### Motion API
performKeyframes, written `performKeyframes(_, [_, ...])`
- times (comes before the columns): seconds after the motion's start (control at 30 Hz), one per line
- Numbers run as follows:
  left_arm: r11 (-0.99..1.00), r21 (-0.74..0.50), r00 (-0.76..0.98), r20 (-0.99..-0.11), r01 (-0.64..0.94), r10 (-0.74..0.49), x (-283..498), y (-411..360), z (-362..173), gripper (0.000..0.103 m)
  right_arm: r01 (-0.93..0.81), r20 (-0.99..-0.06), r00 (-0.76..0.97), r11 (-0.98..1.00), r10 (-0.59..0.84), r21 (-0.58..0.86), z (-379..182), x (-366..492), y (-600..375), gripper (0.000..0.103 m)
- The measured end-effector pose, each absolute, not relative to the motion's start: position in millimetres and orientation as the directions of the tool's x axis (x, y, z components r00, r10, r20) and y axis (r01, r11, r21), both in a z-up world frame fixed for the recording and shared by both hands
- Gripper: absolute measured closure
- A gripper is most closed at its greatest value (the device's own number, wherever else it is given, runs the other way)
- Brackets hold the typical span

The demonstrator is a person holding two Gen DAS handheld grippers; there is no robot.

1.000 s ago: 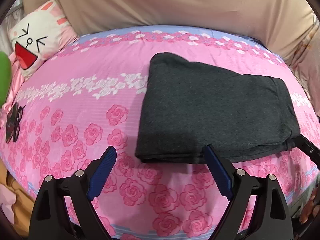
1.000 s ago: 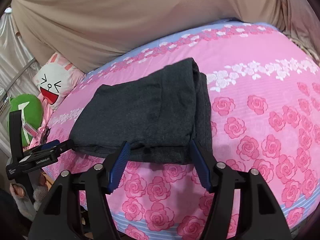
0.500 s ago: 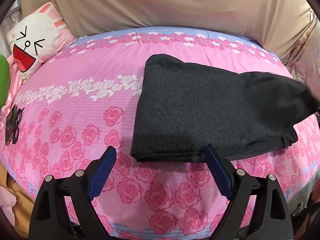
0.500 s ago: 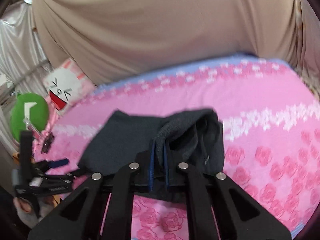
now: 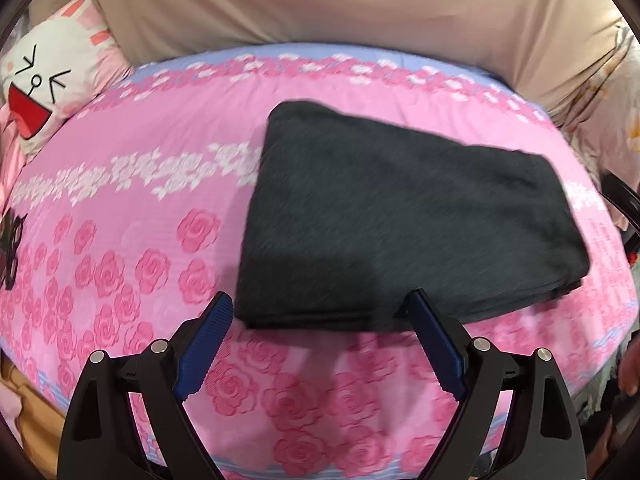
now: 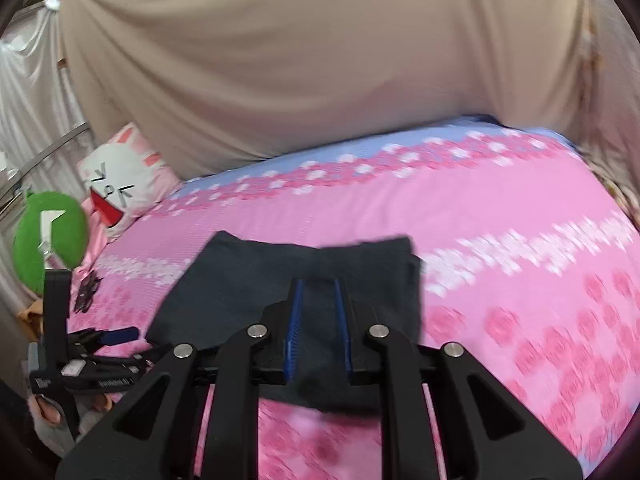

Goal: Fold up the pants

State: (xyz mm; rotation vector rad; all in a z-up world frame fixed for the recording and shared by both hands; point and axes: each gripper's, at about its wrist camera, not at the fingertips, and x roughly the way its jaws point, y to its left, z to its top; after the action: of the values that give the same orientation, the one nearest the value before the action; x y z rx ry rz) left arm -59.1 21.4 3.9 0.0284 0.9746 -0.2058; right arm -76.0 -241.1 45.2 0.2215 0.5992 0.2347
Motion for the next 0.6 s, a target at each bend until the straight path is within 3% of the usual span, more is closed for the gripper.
performKeyframes(0.2, [0.963,-0.101,0.577,-0.783,0.249,-0.231,-45,5,25,0.011,-0.165,-0.627,0.713,0.944,0.314,0.285,11,-6,-233,0.089])
performKeyframes(0.27, [0.974,-0.054,0.548,-0.820,0.218,-0.168,-28,-3,7,0.011,-0.072,-0.697,0.675,0.962,0.241,0.263,-19,22,-251,0.103])
performKeyframes(0.33, [0.978,-0.027,0.527,-0.840,0.205,-0.133,-18,-7,-9,0.011,-0.034,-0.646,0.661,0.875,0.382,0.482,-29,26,-279,0.103])
performKeyframes(0.47, [0.981,0.026,0.548,-0.832,0.194,-0.086,-16,-12,-14,0.011,-0.067,-0.602,0.737,0.920,0.307,0.386,2,-12,-263,0.096])
performKeyframes(0.53, [0.981,0.023,0.546,-0.833,0.193,-0.088,-15,-11,-15,0.011,-0.060,-0.645,0.706,0.932,0.292,0.357,-13,-13,-260,0.093])
performKeyframes(0.6, [0.981,0.017,0.546,-0.833,0.194,-0.093,-15,-10,-15,0.011,-0.003,-0.666,0.679,0.909,0.309,0.418,-34,-6,-275,0.100])
